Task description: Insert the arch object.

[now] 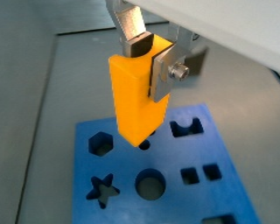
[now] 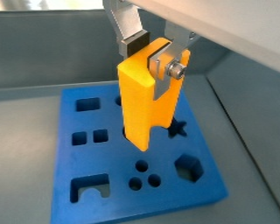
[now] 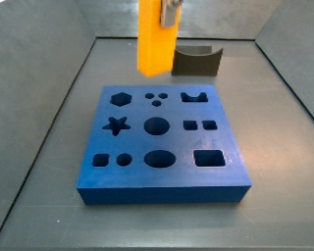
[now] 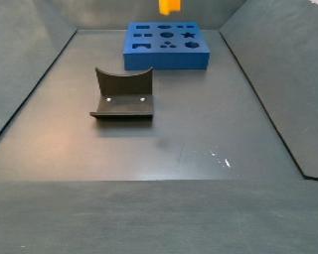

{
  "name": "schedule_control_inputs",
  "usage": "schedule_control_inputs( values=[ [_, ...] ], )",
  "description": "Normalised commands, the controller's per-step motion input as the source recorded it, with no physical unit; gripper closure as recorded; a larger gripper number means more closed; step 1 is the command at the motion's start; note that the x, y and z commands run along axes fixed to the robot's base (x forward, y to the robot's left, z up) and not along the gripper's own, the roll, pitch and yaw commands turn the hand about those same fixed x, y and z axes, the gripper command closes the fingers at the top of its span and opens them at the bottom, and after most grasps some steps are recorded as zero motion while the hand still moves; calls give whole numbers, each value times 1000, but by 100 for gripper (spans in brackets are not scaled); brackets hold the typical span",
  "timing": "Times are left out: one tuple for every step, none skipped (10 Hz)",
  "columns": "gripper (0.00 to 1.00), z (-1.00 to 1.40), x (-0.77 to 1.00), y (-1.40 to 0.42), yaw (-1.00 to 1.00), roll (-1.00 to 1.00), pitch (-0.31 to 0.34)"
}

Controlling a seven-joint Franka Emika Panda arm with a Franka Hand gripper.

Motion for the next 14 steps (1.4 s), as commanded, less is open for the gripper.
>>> schedule_control_inputs(
  values=[
    [100,-391,214,34,-954,47,0],
    [100,-411,294,40,-886,44,-10],
    [100,-394,429,80,-786,31,-23],
    [100,-369,483,106,-740,23,-30],
    [100,-309,463,123,-771,20,-16],
    [100,-217,463,171,-783,0,-11],
    [100,-137,466,209,-754,0,-59],
    [100,-123,497,257,-697,-79,-114],
    [100,-174,543,114,-586,-63,-150],
    [100,-177,540,6,-520,-13,-129],
    [100,-183,414,0,-494,0,-149],
    [100,-63,54,-74,-180,171,-101],
    [100,-69,0,0,0,50,-47],
    [100,-157,0,0,0,57,-24]
  ],
)
